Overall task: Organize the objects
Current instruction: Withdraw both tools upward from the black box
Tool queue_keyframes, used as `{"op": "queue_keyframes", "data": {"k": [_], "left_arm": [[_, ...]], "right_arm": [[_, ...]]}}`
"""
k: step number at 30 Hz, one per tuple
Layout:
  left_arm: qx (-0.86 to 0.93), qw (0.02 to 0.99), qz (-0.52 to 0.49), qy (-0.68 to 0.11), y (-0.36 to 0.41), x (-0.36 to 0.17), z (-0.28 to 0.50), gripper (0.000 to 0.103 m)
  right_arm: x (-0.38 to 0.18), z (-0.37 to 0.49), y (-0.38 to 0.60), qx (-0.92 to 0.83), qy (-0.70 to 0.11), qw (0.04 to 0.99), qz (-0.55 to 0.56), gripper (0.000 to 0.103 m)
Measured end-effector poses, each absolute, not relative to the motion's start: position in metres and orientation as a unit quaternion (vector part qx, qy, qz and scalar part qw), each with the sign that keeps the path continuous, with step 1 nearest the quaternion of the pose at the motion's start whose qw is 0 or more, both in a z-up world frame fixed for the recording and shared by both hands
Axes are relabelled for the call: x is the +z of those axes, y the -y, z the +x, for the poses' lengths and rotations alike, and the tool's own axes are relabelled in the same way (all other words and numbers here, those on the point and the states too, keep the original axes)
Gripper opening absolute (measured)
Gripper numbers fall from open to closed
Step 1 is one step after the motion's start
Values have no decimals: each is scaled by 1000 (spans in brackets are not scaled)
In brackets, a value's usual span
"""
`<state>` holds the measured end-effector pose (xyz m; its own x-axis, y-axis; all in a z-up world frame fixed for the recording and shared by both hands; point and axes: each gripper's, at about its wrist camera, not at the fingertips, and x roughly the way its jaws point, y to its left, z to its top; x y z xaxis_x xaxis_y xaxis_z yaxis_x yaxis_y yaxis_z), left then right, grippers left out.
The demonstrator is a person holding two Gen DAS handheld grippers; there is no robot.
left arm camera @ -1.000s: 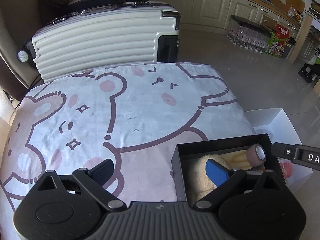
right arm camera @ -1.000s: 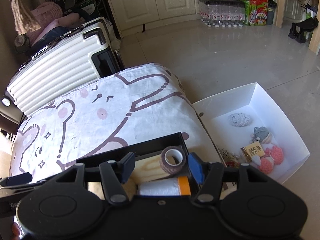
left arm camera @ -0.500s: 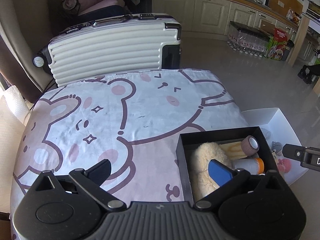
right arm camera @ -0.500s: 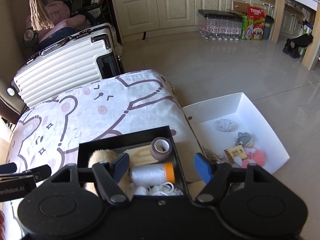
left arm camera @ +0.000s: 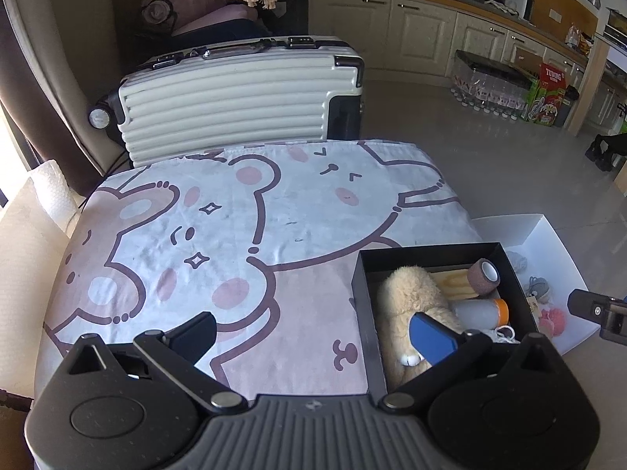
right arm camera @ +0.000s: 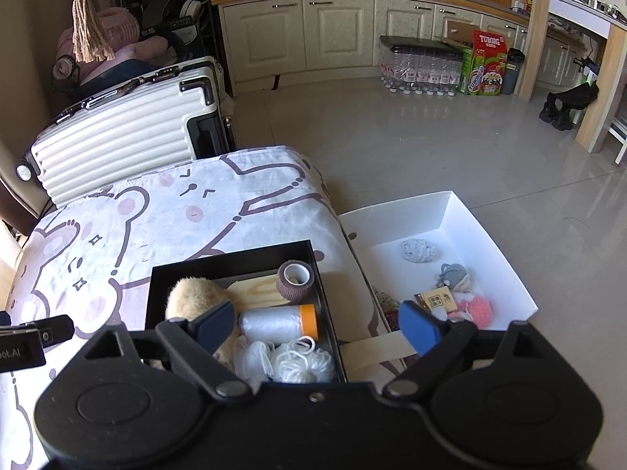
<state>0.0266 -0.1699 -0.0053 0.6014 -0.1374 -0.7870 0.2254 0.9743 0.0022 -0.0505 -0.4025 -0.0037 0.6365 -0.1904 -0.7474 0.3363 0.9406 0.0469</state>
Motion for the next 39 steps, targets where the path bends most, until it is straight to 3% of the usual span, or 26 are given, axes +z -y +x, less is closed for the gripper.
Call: {"op": "queue_keyframes", "data": {"k": [9,39], "left_arm": [[-89,897,47,-430,150,7,12,103],[-81,891,69,-441,142,9,-6,103]], "right_arm": [[12,-65,392,-145,-388,906,84,103],[12,-93,384,-142,-408,898,83,103]]}}
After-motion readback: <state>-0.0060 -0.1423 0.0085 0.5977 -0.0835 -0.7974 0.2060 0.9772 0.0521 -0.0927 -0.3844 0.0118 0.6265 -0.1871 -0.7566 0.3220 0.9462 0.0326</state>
